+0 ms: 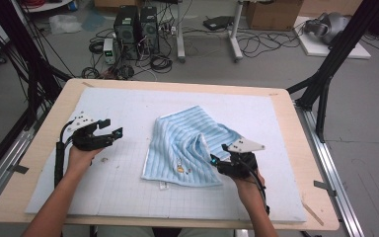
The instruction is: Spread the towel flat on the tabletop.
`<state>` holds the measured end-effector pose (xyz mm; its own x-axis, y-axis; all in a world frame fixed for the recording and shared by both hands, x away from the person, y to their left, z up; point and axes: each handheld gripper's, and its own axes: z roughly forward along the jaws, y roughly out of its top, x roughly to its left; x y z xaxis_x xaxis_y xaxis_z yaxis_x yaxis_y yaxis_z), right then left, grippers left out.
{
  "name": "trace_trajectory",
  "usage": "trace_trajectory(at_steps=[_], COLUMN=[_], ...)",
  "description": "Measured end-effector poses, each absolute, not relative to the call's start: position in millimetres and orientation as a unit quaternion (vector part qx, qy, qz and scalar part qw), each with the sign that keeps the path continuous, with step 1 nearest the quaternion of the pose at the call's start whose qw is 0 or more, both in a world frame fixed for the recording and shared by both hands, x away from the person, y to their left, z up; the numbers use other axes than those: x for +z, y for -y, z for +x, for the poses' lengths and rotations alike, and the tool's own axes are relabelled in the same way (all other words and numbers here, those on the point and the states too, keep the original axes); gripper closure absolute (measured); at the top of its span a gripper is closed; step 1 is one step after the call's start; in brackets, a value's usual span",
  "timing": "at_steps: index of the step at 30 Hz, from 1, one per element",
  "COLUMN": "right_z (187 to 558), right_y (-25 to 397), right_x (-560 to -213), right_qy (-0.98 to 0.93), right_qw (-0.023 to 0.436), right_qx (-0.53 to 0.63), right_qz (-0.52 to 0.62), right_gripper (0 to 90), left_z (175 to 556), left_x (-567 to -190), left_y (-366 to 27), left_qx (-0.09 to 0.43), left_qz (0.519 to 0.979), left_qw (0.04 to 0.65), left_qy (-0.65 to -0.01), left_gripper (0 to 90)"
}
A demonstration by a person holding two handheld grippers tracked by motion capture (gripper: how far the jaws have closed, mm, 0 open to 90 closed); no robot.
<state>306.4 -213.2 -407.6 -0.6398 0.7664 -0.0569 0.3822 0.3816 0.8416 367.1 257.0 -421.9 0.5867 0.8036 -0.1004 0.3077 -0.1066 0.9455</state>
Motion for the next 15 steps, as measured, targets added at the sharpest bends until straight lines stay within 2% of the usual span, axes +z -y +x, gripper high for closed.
trace_trajectory(at_steps=[6, 15], right_z=[337.9, 368.0], right_y=[210.6, 205.7], right_x=[-406.8, -430.6], right_qy=[-0.8, -0.819], right_qw=[0.234, 0.193], right_qx=[0.4, 0.366], right_qz=[0.38, 0.398], right_gripper=[39.3, 40.8], left_z=[366.4, 364.5], left_x=[-421.3, -424.0], left_y=[-255.9, -247.9], left_qx=[0.227, 0.219], left_qz=[0.707, 0.717], left_qw=[0.544, 0.54], left_qy=[-0.391, -0.382], left_gripper=[31.2, 31.4])
